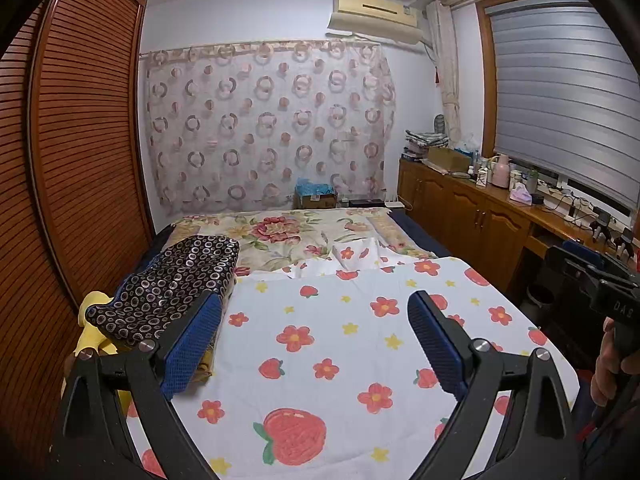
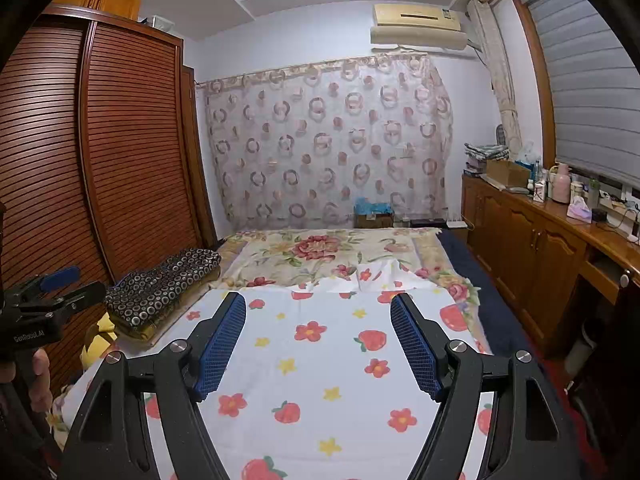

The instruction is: Fold small clothes

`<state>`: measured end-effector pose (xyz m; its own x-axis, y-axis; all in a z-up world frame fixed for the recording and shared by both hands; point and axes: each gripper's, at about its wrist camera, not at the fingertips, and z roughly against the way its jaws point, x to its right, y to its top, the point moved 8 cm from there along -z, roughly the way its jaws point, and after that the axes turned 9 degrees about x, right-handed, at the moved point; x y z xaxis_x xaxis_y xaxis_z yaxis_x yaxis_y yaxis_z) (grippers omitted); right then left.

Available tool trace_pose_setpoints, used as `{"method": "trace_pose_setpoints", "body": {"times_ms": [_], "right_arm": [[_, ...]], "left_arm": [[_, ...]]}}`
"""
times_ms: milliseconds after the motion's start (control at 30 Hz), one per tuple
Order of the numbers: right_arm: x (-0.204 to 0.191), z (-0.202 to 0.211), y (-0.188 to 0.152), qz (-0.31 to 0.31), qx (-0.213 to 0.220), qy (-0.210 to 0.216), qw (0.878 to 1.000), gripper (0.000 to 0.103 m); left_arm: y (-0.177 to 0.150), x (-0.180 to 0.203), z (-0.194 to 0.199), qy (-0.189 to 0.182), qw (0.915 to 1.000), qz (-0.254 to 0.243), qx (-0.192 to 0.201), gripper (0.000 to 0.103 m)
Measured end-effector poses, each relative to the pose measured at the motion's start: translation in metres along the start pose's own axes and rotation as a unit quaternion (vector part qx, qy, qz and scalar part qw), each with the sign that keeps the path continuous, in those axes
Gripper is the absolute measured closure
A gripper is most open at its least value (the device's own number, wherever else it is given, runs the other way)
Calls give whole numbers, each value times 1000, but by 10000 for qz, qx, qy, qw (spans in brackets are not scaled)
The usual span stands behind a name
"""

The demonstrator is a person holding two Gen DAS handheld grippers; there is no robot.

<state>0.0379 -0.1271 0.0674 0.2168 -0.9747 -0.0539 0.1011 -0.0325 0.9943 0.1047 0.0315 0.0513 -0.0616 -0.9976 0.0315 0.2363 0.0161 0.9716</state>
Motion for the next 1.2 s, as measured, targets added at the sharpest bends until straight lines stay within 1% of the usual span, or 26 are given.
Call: {"method": "trace_pose_setpoints", "body": {"times_ms": [400,1200], "right_arm": [[7,-3,1,30,0,17,10000,26],[7,0,0,29,26,22,10000,26]], "left_arm": [[1,0,1,-6,10000,-2,-4,8],[0,1,1,0,10000,-6,-11,8]]}}
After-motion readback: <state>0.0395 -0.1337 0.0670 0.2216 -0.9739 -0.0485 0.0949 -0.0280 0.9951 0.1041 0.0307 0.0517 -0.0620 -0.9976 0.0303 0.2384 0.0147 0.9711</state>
